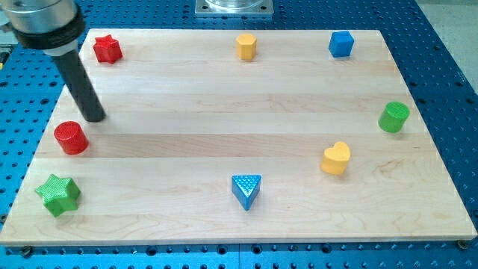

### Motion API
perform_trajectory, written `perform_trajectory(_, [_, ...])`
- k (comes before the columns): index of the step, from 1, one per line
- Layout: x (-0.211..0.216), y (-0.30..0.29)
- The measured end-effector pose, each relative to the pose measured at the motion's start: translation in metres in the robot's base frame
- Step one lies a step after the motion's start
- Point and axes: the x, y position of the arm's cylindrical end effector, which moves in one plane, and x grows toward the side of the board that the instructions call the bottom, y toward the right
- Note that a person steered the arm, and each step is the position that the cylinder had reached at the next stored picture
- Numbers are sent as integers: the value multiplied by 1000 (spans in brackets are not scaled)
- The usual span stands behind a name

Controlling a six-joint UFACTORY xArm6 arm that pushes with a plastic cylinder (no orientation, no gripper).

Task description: Place your arm at the top center of the board

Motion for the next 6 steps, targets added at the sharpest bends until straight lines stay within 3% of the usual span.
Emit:
perform_trajectory(1, [-5,34])
perform_trajectory(3, [-190,107])
perform_trajectory(4, [-229,160])
perform_trajectory(5, [-230,232])
perform_trajectory(6, [-198,261])
